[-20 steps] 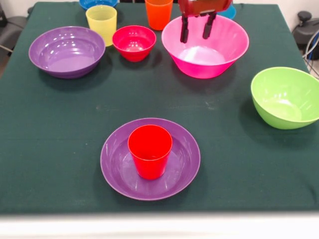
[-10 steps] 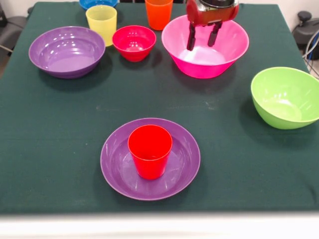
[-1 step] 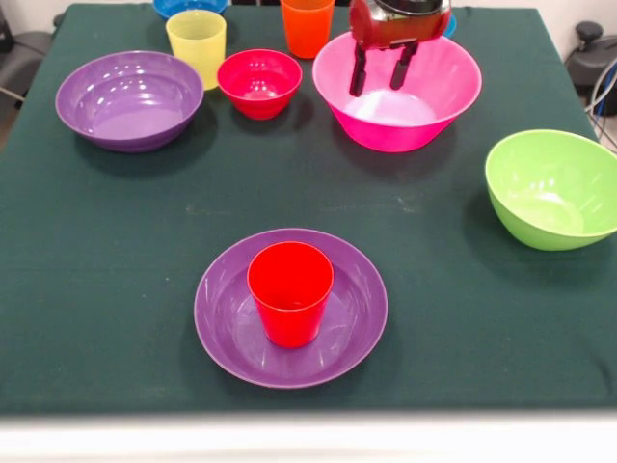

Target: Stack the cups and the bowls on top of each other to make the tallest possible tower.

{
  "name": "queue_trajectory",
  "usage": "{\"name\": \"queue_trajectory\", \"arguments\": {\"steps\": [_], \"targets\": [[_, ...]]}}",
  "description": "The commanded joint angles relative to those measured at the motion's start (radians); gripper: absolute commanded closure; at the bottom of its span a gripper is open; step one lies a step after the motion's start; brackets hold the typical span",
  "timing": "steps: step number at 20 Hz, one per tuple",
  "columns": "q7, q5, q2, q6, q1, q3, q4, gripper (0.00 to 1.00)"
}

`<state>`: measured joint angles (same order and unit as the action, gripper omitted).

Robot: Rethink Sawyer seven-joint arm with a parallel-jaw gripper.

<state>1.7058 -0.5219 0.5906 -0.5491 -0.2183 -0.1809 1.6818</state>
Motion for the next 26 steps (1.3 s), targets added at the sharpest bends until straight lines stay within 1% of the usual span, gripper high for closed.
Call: {"name": "queue_trajectory", "arguments": {"steps": [1,6,10,15,21,26], "targets": [[-0.069,-0.049,0.015,-0.065,-0.055,-0.015,-0.062,0.00],[-0.114,-0.058,0.026,-0.083,-0.091,-0.035,-0.064,0.00],[-0.142,-0.072,0.025,-0.100,-0.107,-0.041,-0.071,0.00],[-0.189,-0.083,0.041,-0.110,-0.140,-0.059,-0.050,0.00],[-0.277,-0.127,0.035,-0.115,-0.218,-0.084,-0.051,0.00],[-0.336,-0.189,0.009,-0.086,-0.288,-0.116,-0.045,0.00]]}}
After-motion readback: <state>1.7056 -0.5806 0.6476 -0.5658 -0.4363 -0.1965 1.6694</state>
